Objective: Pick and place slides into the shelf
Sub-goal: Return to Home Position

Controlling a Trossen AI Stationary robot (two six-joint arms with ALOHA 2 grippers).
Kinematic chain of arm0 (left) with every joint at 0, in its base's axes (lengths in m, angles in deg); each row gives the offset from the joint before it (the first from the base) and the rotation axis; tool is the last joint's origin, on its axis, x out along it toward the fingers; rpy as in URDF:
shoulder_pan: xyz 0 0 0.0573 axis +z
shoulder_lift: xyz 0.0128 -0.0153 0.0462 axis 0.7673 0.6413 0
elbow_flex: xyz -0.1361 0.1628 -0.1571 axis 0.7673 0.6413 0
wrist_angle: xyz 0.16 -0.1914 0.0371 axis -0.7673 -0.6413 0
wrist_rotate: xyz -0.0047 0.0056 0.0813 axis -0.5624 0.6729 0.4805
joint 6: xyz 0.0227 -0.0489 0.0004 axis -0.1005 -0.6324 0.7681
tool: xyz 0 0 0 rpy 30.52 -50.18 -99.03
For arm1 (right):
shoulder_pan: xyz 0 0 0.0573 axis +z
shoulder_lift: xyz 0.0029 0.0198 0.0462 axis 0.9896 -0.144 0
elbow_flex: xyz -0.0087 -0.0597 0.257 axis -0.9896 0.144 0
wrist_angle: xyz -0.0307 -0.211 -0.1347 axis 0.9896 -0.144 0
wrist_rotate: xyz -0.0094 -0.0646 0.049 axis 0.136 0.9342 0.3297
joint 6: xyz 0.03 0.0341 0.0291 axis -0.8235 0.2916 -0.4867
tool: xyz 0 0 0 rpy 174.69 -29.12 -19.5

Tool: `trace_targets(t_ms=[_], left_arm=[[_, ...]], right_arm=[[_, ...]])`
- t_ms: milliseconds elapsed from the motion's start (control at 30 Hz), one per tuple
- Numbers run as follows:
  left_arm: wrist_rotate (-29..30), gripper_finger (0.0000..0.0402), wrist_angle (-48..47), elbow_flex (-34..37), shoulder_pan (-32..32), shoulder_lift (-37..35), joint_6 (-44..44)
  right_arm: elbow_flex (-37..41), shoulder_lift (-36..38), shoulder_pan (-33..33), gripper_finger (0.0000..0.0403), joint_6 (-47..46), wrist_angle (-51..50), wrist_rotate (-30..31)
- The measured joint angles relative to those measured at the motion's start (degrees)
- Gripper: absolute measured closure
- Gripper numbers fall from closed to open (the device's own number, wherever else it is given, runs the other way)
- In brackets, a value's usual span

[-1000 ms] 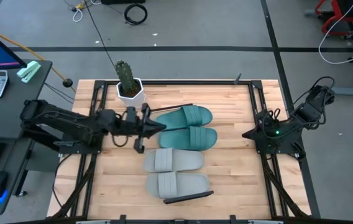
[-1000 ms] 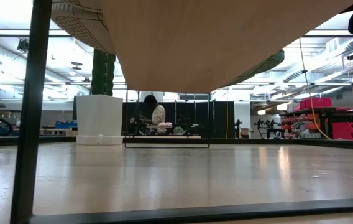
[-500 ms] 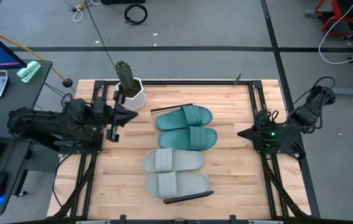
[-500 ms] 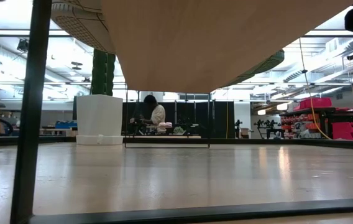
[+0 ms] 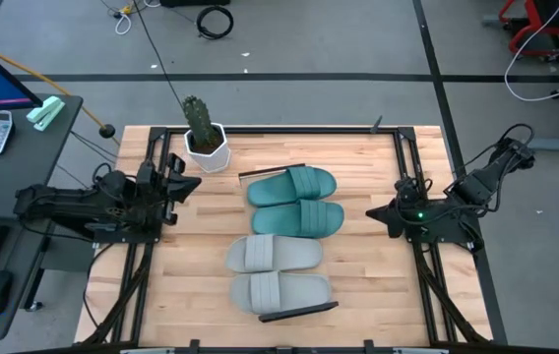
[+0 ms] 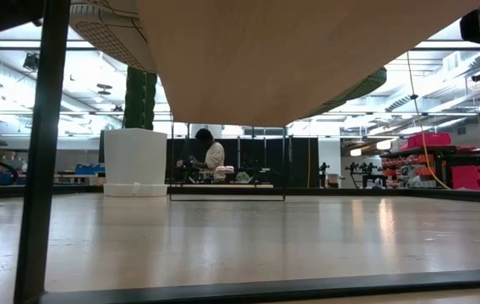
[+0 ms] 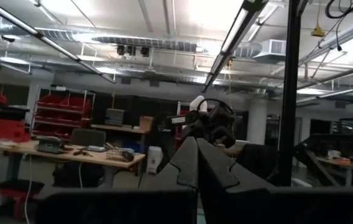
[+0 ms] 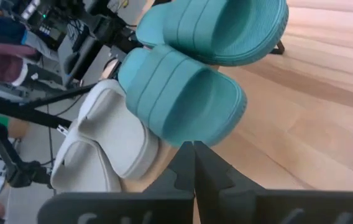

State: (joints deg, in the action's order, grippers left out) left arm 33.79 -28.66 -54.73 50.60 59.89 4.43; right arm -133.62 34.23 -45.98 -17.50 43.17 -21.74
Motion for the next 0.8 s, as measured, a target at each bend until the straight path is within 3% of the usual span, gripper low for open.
trace_targets(t_ms=[367, 800], left_arm=[[0.3, 0.0399, -0.3, 8.1, -1.5, -8.8, -0.4], [1.5, 0.0399, -1.7, 12.4, -3.4, -9.6, -0.9]], right_arm=[[0.0, 0.3, -2.3, 0.0403, 0.7, -0.7, 0.0], [0.0, 0.5, -2.3, 0.0403, -1.4, -1.0, -0.1]])
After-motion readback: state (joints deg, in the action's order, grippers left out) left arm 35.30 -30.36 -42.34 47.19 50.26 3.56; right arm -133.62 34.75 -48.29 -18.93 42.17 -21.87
